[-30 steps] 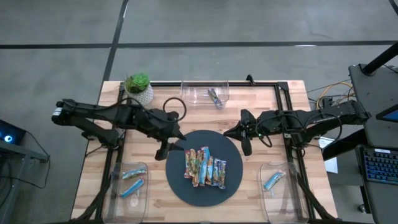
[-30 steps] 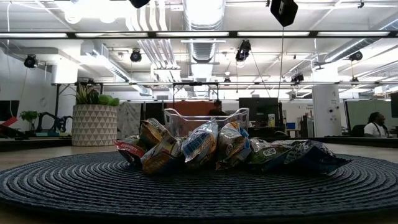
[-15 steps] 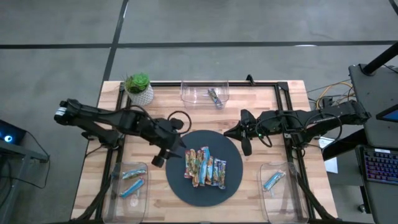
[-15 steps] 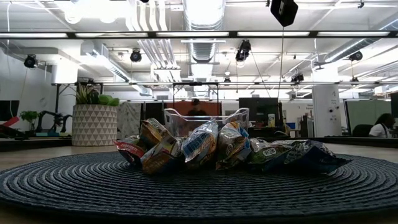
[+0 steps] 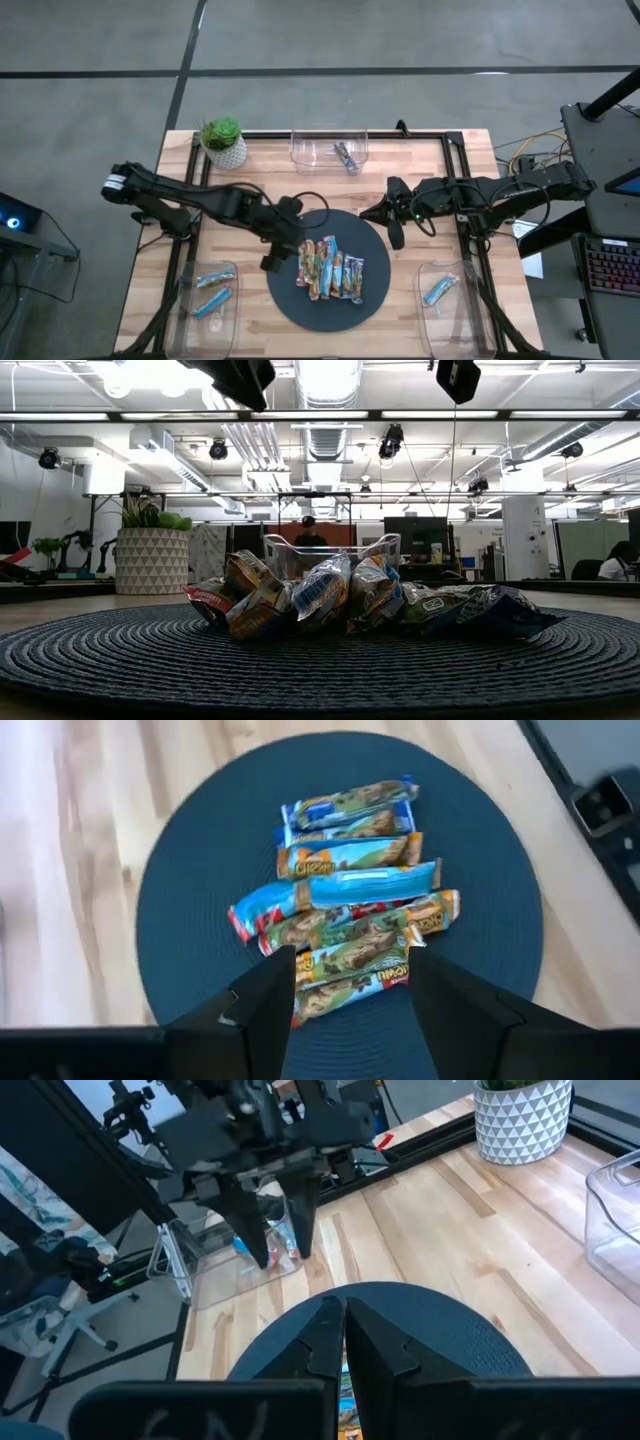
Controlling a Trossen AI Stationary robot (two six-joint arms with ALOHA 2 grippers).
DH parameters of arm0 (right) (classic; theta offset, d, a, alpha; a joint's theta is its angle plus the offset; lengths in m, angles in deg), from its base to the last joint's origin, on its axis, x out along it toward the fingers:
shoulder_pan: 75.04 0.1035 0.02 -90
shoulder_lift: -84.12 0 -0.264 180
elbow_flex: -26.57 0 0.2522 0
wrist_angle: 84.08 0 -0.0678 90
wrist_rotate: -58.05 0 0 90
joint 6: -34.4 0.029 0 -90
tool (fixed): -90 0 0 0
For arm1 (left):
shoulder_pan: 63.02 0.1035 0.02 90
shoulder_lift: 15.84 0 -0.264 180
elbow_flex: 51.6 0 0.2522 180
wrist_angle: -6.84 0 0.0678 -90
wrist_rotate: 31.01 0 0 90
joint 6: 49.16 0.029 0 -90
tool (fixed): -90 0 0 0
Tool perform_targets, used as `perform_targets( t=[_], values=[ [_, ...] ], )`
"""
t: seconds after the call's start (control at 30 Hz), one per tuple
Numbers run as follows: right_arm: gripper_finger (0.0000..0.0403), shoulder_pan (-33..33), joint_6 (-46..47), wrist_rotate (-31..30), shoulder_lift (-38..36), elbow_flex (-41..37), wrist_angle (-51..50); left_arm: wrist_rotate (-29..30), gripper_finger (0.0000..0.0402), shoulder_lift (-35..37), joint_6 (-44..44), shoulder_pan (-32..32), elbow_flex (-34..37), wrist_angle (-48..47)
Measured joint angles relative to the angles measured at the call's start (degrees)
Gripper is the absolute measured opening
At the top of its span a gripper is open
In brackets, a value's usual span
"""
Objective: Pick and place Granola Bars by type
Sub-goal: Put the yellow granola bar into the bottom right transparent bin
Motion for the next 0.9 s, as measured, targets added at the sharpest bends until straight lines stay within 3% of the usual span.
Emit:
perform_targets(
  t=[0.37,0.6,0.9],
  values=[
    [0.0008,0.0,5.3,0.2,-0.6,0.0,-2.1,1.5,0.0177,-0.9,-37.1,0.7,0.0,0.1],
    [0.0008,0.0,4.0,0.2,-2.1,0.1,-7.3,2.5,0.0177,-1.1,-48.4,0.8,0.0,-0.2],
    [0.0008,0.0,3.4,0.0,-3.8,0.6,-11.8,2.5,0.0177,-6.3,-61.3,0.7,0.0,-0.1]
  ],
)
